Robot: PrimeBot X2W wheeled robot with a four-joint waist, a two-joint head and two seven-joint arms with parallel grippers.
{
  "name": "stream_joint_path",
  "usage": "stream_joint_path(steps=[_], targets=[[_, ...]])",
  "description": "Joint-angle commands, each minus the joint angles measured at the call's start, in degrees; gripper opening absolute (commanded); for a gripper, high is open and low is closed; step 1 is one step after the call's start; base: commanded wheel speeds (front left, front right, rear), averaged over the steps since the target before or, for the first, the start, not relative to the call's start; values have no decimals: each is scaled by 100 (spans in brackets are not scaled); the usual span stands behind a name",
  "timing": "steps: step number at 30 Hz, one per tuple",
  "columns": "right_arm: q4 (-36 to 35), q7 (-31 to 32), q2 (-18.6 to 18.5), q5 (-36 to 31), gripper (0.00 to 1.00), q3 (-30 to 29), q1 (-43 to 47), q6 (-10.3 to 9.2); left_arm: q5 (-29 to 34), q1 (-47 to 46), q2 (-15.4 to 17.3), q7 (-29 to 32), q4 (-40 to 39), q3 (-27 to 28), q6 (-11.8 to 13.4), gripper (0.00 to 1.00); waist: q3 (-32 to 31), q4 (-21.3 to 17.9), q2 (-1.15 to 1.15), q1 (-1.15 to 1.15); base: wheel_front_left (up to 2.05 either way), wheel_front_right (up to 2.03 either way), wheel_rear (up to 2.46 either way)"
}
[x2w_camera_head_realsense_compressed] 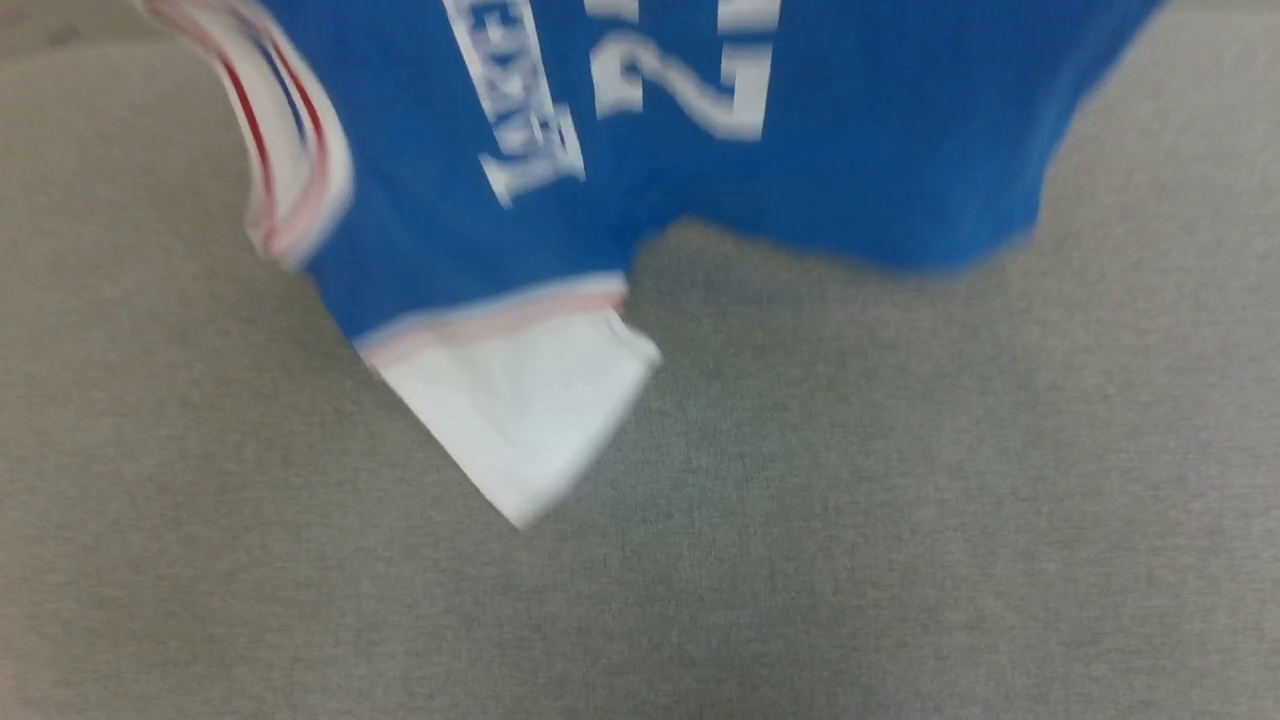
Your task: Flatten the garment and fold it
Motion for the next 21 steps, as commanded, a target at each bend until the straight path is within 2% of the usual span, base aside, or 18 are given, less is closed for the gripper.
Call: stream_joint_path(steps=[1,6,12,16,21], targets=[[153,-112,78,-173,0,-24,-386,-6,126,-355,-6,6,156,-27,-13,0,717,-36,0,-1,0,0,0],[821,-604,366,-859,0,-151,-1721,-6,553,-1528,-103,-227,703,-78,90,0,1224,-52,0,-1,0,0,0],[1458,-1194,663,-1486,0,-386,-2760,-6,957,-2438,-250,-792,1183,-130,241,0,1621,-31,0,-1,0,0,0],[1781,-1397,745,-1685,0,-470,-3052,-6,1056,-2644,-339,-1137,1403,-138,317,0,1823,1,0,-1,0,0,0],[2062,-1553,750,-1759,0,-519,-2966,-6,1026,-2506,-405,-1405,1716,-167,306,0,2036,67,0,-1,0,0,0]])
